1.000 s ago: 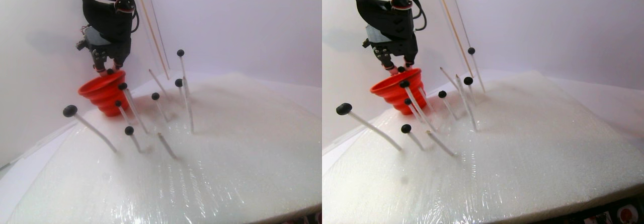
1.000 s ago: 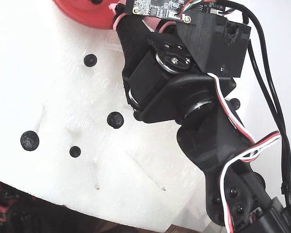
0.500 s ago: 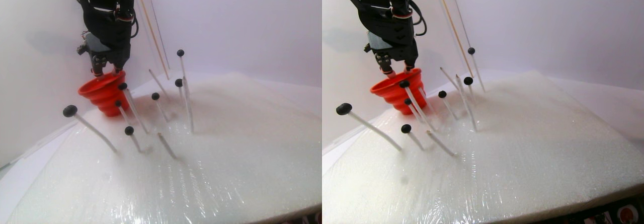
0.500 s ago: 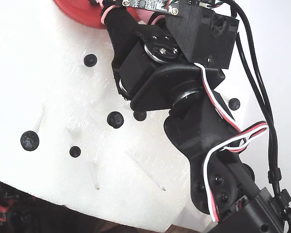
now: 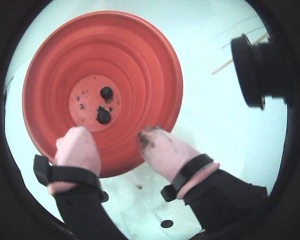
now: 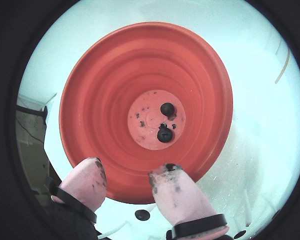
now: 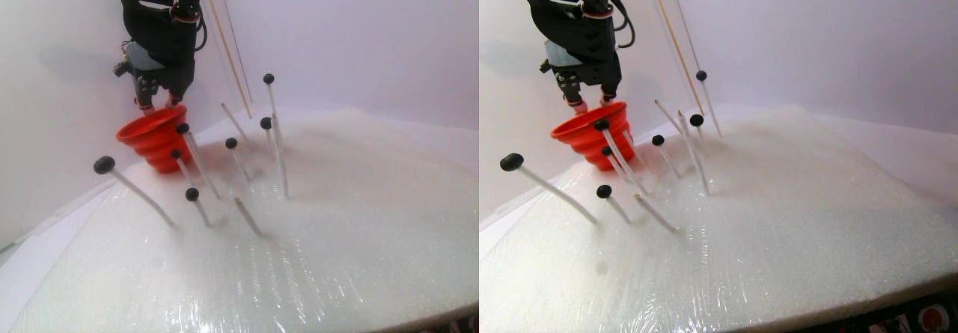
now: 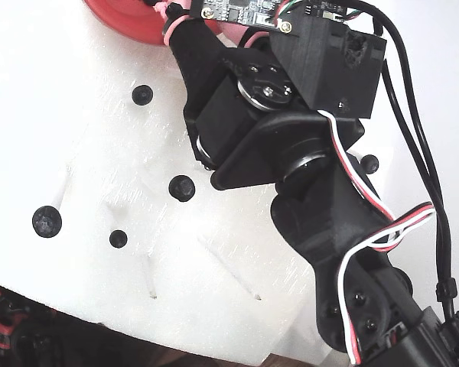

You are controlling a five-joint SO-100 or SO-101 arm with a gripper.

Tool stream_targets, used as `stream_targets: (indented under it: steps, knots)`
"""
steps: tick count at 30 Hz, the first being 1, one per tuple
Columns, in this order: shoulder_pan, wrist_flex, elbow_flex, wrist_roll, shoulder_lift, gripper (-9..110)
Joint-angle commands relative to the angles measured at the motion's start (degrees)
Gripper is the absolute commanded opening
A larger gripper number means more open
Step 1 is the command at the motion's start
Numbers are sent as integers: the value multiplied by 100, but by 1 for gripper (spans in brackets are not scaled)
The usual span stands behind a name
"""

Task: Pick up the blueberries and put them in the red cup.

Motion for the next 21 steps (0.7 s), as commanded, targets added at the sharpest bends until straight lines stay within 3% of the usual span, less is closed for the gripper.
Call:
stream_targets:
  steps: [1, 21]
  knots:
    - [-510, 18, 9, 44, 844, 16]
    - [-281, 571, 888, -167, 1529, 15]
